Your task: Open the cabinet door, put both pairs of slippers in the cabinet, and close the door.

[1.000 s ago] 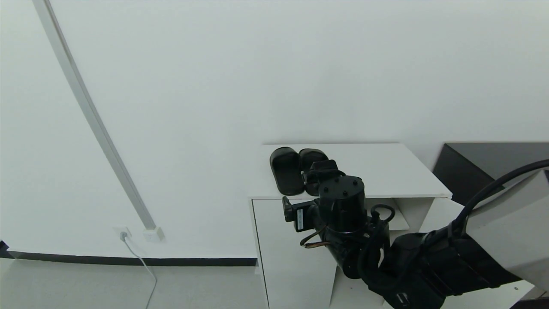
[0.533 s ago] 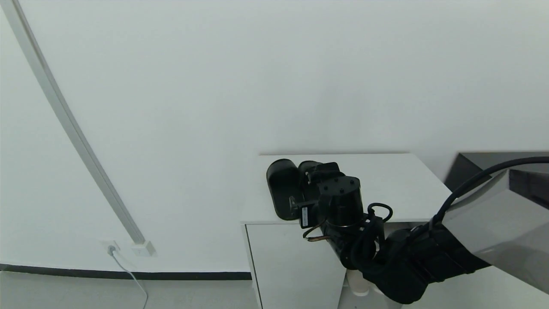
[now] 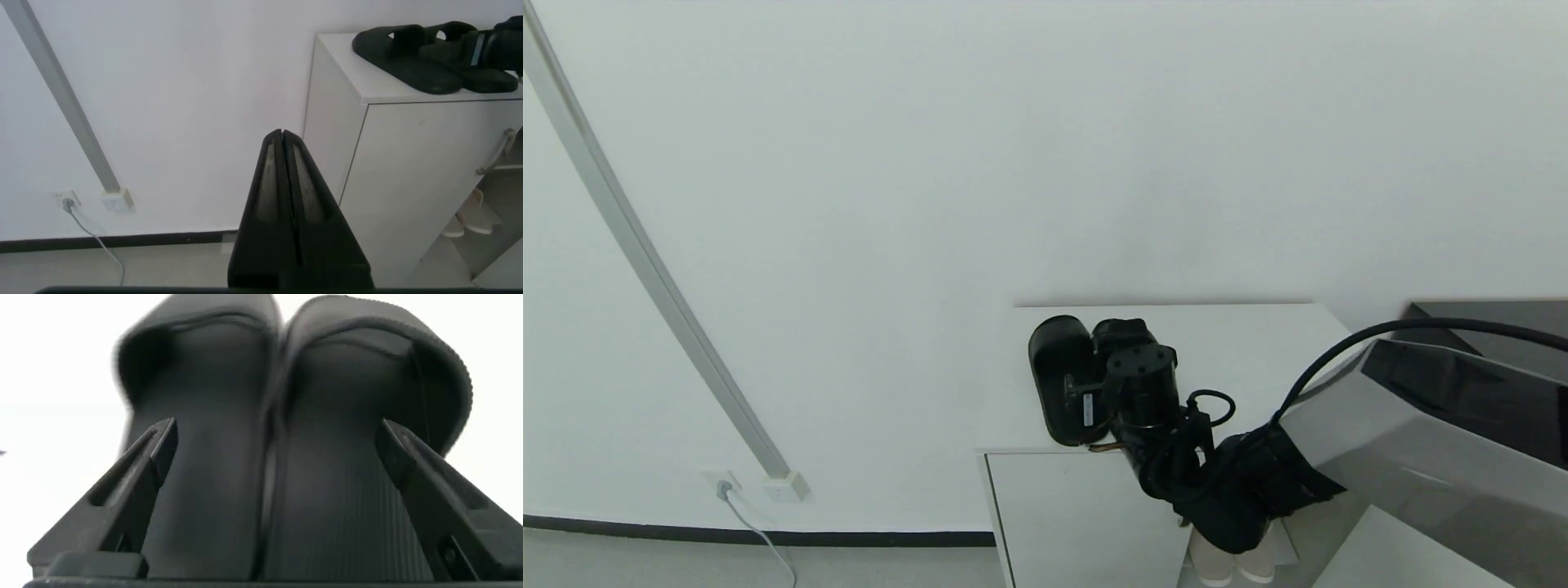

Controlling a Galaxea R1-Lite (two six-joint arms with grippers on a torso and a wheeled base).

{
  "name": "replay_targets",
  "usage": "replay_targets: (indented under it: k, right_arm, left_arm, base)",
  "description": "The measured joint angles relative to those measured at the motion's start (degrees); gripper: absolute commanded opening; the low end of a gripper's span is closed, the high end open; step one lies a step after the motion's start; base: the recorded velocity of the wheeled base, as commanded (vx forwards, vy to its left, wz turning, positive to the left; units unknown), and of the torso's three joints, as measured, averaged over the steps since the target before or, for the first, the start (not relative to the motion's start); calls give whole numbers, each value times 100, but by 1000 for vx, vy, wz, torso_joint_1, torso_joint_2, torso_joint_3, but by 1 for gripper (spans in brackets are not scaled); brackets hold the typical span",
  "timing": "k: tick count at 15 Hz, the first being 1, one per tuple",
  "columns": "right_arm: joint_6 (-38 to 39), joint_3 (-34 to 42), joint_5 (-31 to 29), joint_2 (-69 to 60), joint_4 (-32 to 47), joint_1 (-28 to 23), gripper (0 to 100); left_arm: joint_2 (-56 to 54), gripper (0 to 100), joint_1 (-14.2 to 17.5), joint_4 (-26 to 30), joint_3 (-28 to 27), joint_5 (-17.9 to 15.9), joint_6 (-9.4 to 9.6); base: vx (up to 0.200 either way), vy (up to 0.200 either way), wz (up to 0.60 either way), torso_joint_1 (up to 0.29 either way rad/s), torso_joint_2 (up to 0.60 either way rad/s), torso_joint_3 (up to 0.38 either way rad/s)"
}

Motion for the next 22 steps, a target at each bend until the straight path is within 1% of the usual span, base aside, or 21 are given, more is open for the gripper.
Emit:
replay_targets:
  k: [5,8,9,13,17,20,22]
  right_arm:
    - [-104,-992,6,680,30,-256,100]
    - [-276,-1208,6,824,39,-373,100]
    - [-304,-1228,6,844,30,-386,0]
    - [-311,-1243,6,841,17,-397,0]
    - [-317,-1014,-5,636,22,-361,0]
    - [-388,-532,-5,176,12,-282,0]
    - [-416,72,-2,-447,6,-157,0]
  left_arm:
    - [0,0,0,0,0,6,-16]
    - [0,0,0,0,0,4,-20]
    - [0,0,0,0,0,6,-20]
    - [0,0,0,0,0,6,-18]
    - [0,0,0,0,0,6,-27]
    - [0,0,0,0,0,6,-22]
    - [0,0,0,0,0,9,-20]
  base:
    - [0,0,0,0,0,0]
    - [0,0,0,0,0,0]
    - [0,0,0,0,0,0]
    - [0,0,0,0,0,0]
    - [0,0,0,0,0,0]
    - [0,0,0,0,0,0]
    - [0,0,0,0,0,0]
